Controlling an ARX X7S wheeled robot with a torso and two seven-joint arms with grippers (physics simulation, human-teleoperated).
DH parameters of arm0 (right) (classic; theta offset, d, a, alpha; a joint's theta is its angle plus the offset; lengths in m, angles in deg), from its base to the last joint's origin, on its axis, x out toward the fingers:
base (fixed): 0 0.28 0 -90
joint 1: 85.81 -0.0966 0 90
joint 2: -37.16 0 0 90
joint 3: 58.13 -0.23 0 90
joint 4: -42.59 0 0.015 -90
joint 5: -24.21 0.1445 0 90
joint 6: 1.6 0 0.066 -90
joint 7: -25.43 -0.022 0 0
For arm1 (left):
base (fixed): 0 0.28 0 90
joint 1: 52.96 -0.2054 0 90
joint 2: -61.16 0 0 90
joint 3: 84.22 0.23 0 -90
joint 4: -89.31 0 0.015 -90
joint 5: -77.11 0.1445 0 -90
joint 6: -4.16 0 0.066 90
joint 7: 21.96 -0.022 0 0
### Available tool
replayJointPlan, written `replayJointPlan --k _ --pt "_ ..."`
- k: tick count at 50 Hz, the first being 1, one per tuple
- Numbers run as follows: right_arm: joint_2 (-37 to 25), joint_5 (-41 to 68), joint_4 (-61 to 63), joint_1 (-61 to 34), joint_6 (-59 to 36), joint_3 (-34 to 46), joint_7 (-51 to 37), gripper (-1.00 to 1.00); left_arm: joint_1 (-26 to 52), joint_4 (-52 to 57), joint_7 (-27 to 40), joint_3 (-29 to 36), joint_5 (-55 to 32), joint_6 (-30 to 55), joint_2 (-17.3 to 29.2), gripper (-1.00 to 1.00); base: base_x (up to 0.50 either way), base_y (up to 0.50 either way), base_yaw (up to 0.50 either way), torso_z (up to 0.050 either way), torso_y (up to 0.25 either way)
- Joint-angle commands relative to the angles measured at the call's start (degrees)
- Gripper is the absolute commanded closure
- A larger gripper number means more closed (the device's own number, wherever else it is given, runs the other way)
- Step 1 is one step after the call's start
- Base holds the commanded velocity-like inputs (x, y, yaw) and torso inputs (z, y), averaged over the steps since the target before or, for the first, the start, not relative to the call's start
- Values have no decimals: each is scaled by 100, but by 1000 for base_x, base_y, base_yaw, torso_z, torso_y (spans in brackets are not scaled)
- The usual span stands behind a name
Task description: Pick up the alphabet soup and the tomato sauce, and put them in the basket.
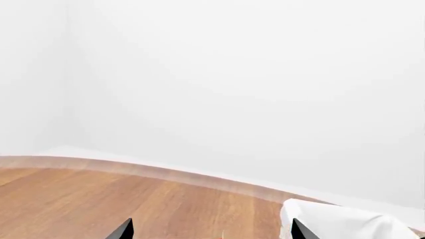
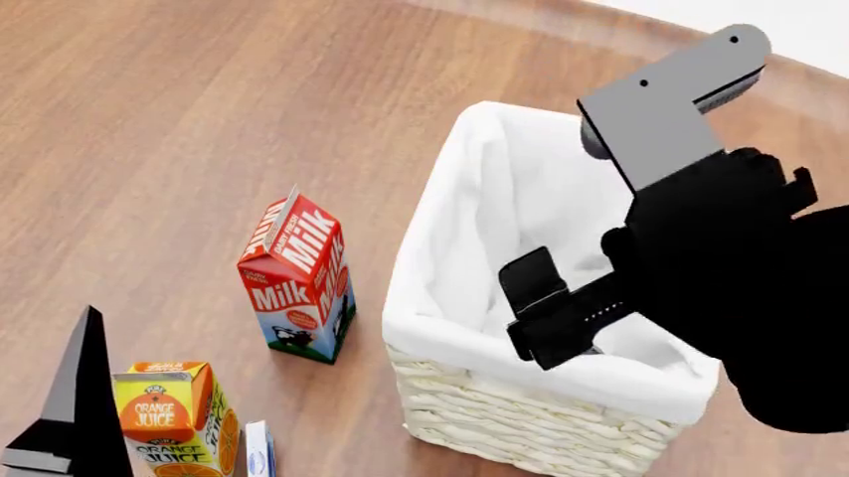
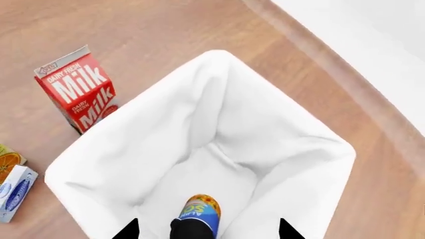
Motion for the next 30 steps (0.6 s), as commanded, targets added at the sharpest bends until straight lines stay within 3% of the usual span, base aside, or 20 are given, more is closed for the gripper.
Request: replayJointPlan --k 1,12,19,30 --pt "-984 408 1621 595 805 -568 -591 -100 4 79 48 28 -1 45 17 -100 0 0 0 0 0" --pt "-1826 17 2596 1823 2337 -825 -472 -100 -16 13 -10 25 -22 -57 8 -100 0 0 0 0 0" --pt "-2280 -1109 3000 2967 3463 -570 -266 -100 -14 -28 -34 78 34 -79 -14 -100 0 0 0 0 0" --pt "-2409 -2573 3132 4452 5025 -68 -635 -100 -19 0 -4 56 10 -79 15 -100 0 0 0 0 0"
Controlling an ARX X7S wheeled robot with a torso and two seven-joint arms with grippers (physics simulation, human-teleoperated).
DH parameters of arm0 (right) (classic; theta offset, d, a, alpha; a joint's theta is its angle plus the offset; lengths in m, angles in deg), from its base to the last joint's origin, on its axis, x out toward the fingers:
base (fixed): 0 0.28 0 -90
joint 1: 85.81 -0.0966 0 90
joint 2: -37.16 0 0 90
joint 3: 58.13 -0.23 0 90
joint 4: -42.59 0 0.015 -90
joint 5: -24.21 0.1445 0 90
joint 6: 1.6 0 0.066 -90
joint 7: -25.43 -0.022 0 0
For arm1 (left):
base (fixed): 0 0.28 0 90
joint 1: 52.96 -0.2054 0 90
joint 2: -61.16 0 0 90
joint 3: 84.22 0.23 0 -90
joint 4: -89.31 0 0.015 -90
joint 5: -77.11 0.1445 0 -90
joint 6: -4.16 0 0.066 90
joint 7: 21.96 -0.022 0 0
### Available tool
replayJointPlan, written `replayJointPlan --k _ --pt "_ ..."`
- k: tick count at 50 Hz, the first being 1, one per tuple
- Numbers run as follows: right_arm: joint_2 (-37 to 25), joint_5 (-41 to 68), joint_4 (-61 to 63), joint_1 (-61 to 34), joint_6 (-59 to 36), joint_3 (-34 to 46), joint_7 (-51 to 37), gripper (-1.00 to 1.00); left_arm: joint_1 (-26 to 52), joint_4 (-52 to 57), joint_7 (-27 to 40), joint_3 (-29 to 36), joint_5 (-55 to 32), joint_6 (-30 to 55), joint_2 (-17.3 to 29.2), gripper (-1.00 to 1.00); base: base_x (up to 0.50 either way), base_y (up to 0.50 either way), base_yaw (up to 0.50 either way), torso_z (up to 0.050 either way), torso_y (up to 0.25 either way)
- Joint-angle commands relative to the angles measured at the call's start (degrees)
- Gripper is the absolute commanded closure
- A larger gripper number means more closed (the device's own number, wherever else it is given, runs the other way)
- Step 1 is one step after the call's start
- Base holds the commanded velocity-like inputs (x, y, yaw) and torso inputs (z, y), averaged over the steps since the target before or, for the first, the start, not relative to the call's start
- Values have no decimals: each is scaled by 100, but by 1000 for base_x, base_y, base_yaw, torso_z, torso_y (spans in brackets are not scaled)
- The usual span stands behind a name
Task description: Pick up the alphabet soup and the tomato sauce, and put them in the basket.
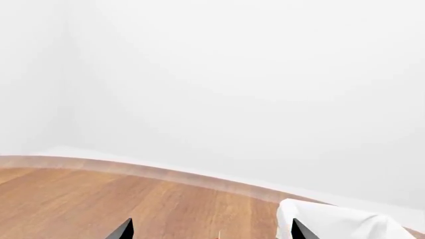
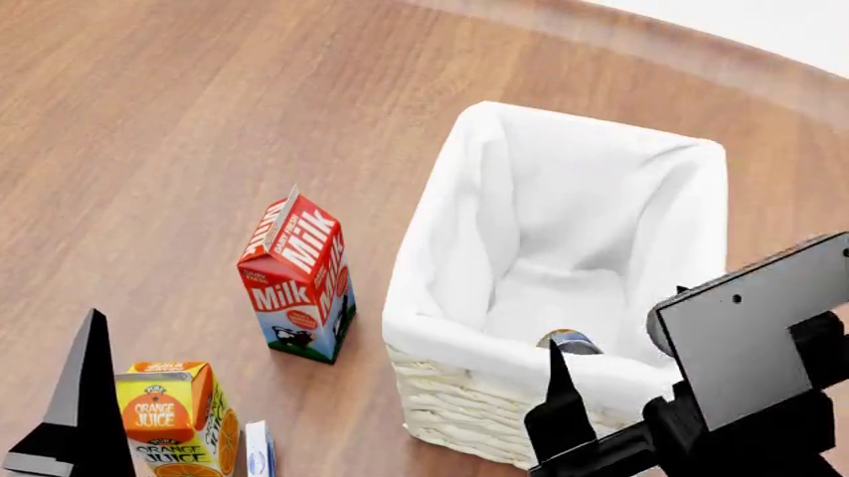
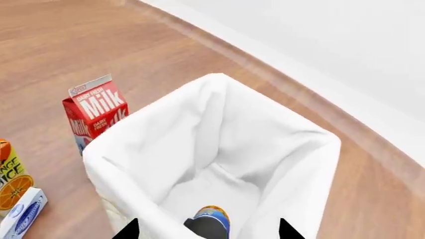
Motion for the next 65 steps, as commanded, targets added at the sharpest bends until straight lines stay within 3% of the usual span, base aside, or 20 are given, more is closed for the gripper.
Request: replayJointPlan --k 1,11,23,43,52,53,57,65 --pt "-309 -1455 310 1653 1740 443 -248 -100 -11 4 6 -4 -9 -24 15 -100 0 0 0 0 0" --pt "-326 -3148 -6 2997 3685 810 -726 -100 -8 -8 5 39 27 -26 8 -100 0 0 0 0 0" --pt "-171 -5025 -441 3907 4837 1126 -1311 -100 23 62 50 113 43 55 4 -100 0 0 0 0 0" --pt "506 -6037 -1206 4229 5234 1626 -480 -100 16 0 26 147 65 -2 1 -100 0 0 0 0 0" --pt "751 -6162 -1602 4287 5570 1768 -110 -100 11 4 38 136 56 -12 20 -100 0 0 0 0 0" --pt "794 -5796 -1665 4268 5660 1842 167 -100 16 23 46 138 50 2 26 -100 0 0 0 0 0" --pt "889 -6330 -1667 4310 5609 1967 281 -100 25 50 56 151 38 27 36 -100 0 0 0 0 0" --pt "1065 -5857 -1930 4268 6026 2153 964 -100 17 22 44 155 48 -3 42 -100 0 0 0 0 0"
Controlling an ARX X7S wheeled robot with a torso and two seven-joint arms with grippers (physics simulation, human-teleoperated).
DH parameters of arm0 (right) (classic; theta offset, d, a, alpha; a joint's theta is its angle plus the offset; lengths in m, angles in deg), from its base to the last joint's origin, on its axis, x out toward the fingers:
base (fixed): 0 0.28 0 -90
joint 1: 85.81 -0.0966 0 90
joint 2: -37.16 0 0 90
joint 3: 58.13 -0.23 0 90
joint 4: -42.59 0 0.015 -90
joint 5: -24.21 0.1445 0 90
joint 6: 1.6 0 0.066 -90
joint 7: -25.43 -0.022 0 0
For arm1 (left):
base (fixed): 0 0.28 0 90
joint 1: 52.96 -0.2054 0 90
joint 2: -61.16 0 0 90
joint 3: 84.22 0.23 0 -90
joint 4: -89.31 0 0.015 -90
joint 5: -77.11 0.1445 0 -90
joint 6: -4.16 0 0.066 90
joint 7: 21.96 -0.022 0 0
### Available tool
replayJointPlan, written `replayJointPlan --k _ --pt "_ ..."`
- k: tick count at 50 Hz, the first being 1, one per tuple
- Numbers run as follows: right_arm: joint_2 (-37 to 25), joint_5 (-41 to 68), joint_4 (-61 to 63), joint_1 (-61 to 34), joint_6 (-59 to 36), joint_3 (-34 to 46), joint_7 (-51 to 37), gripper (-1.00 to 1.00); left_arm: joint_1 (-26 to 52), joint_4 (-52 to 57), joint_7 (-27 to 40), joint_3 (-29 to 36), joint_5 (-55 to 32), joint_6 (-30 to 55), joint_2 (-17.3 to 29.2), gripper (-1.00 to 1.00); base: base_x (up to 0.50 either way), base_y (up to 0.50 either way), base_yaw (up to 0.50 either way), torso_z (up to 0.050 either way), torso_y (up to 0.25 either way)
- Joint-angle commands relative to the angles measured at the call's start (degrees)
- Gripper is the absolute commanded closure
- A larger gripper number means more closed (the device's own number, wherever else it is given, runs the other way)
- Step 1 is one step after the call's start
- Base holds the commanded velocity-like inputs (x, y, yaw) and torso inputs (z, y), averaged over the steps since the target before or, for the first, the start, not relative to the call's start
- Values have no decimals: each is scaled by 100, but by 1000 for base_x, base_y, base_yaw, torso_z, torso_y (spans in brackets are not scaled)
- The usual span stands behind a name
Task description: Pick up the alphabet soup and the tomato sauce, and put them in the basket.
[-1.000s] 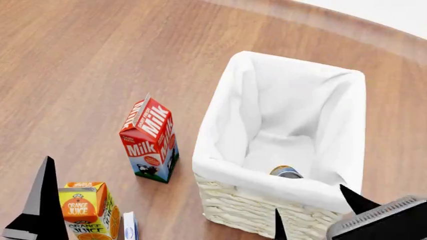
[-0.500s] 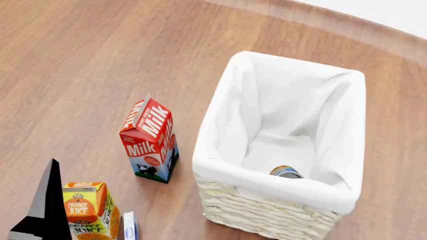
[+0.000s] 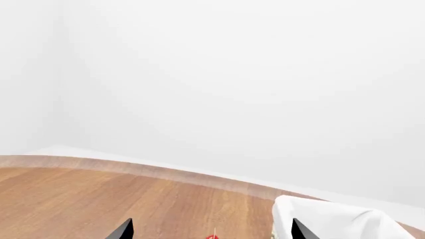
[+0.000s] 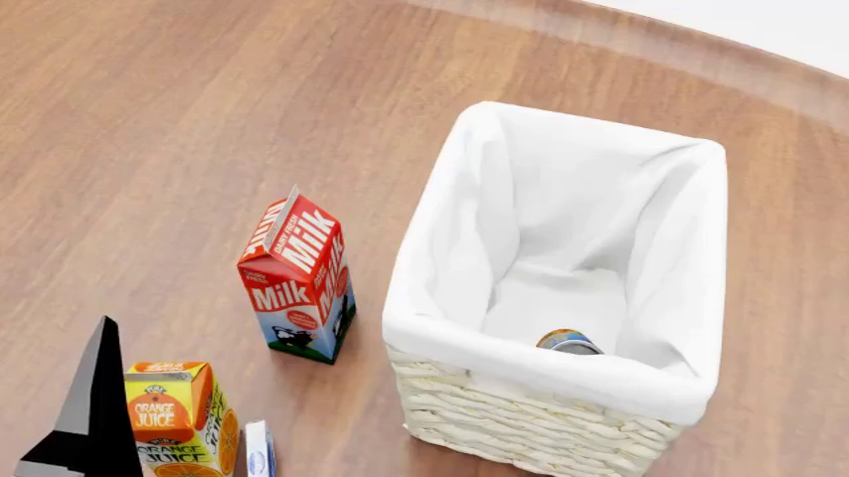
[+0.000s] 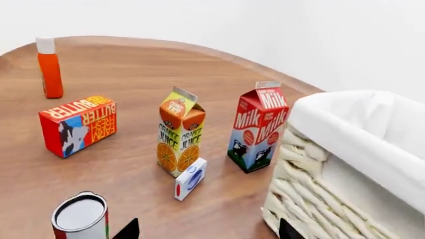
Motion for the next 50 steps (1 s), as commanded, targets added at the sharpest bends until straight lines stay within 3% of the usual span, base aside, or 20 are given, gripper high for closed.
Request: replayJointPlan --k 1,11,27,50 --pt "276 158 -363 19 488 265 773 -100 2 -5 2 4 -8 -11 16 -100 0 0 0 0 0" --pt "360 501 -260 -60 427 431 1227 -100 15 23 22 13 -17 5 30 -100 0 0 0 0 0" --pt "706 491 -27 -238 -435 539 1249 -100 41 30 39 16 -36 0 39 -100 0 0 0 0 0" --pt "957 533 1023 -504 -2053 525 480 -100 70 107 90 37 -65 41 72 -100 0 0 0 0 0"
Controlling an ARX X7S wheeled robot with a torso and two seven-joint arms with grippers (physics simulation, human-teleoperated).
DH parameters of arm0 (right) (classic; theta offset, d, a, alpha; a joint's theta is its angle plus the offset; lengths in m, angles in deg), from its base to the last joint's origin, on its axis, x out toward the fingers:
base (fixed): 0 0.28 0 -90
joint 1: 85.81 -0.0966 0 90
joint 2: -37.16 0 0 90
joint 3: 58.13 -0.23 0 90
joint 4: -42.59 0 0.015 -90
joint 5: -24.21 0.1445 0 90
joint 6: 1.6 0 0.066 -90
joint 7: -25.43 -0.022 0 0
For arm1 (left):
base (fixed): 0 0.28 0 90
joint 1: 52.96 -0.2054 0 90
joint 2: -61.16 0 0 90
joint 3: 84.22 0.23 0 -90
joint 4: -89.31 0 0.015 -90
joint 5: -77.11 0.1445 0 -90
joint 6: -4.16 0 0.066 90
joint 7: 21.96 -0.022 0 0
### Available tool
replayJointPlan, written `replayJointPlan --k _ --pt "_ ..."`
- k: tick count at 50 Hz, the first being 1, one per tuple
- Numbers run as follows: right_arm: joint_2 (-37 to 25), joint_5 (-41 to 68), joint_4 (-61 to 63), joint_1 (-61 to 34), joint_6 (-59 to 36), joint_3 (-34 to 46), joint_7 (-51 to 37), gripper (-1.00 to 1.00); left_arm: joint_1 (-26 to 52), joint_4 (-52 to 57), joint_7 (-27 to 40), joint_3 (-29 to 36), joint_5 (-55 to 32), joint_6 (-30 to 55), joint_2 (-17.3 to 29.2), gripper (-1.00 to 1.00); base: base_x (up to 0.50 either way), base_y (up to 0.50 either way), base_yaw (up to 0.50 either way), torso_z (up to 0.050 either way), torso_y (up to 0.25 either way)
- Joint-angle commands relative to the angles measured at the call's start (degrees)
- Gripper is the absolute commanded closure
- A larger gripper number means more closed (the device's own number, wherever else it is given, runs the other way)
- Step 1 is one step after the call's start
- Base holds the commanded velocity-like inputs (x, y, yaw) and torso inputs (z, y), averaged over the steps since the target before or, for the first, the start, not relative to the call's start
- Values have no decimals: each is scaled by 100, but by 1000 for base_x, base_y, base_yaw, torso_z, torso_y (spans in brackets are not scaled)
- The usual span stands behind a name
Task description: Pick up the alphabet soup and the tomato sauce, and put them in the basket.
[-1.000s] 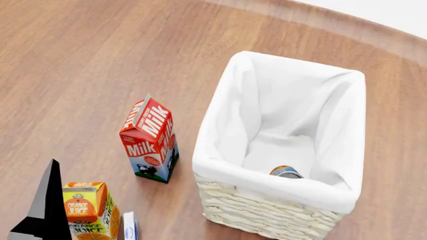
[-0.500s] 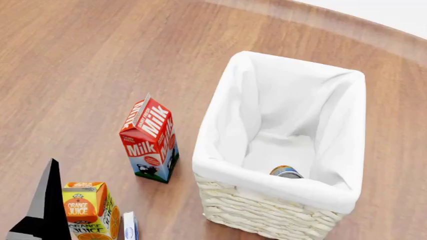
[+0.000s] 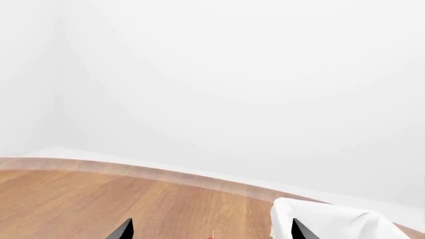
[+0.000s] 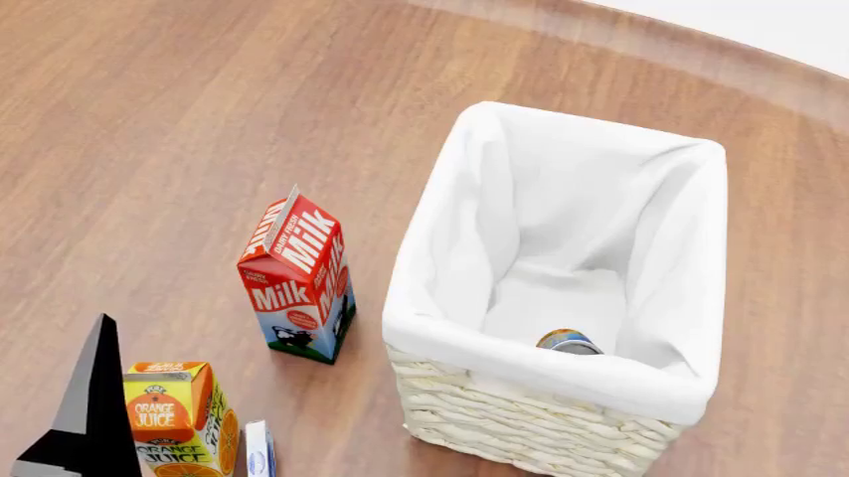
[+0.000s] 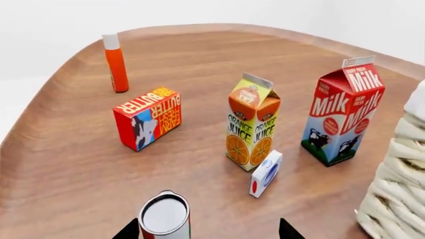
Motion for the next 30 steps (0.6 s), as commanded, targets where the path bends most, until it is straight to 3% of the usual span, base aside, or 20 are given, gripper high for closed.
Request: replayJointPlan --k 1,30 --pt "105 -42 436 -89 -596 48 -200 -100 15 36 26 4 -20 16 17 -100 0 0 0 0 0" --pt "667 44 323 -198 -1611 205 -271 -100 7 -16 -3 11 -25 -89 26 -100 0 0 0 0 0"
